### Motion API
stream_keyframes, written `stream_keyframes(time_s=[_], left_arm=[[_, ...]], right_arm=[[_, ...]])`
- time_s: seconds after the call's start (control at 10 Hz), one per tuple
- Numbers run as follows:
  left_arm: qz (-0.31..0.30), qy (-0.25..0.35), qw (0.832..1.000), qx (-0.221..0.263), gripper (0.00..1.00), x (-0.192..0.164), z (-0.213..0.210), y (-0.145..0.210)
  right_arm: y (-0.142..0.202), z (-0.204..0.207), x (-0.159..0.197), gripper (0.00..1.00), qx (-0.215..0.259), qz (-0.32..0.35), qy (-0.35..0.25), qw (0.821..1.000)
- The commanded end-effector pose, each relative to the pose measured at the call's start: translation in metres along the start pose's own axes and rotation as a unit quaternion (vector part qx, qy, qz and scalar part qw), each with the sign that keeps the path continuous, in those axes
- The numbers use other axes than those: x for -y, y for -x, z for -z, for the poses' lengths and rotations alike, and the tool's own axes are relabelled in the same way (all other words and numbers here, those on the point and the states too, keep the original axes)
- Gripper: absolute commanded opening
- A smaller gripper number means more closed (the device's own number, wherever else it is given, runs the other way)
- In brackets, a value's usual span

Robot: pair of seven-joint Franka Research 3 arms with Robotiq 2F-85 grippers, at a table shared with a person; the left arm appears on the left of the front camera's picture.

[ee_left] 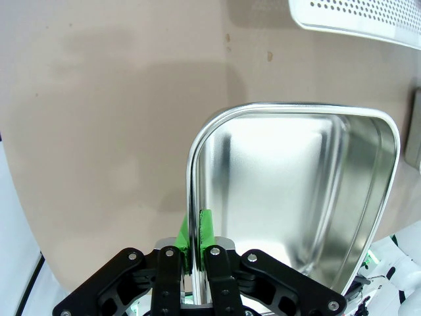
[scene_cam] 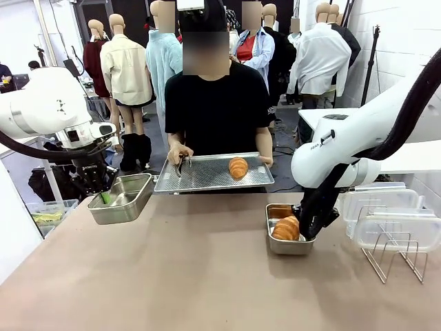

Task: Place the bread in airtight containers.
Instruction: Once an object is inside an Airtight Container , place the container in the center of the table.

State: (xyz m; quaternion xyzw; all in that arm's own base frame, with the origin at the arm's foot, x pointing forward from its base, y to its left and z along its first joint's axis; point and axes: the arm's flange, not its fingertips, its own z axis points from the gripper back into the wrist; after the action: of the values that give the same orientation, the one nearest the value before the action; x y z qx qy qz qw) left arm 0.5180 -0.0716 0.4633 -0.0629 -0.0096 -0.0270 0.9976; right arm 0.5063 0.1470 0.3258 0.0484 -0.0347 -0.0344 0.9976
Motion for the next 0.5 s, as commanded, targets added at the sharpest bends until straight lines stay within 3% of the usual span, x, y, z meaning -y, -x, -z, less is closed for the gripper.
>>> stream_keyframes(time_s=[0.0,0.4], left_arm=[[-0.001,0.000,1.000,0.004,0.00,-0.0011,-0.0037,0.0000],[-0.001,0.000,1.000,0.004,0.00,-0.0011,-0.0037,0.0000]], right_arm=[[-0.0007,-0.0016,-0.0010,0.00,-0.001,0.000,0.000,1.000],[-0.0007,-0.0016,-0.0010,0.00,-0.001,0.000,0.000,1.000]])
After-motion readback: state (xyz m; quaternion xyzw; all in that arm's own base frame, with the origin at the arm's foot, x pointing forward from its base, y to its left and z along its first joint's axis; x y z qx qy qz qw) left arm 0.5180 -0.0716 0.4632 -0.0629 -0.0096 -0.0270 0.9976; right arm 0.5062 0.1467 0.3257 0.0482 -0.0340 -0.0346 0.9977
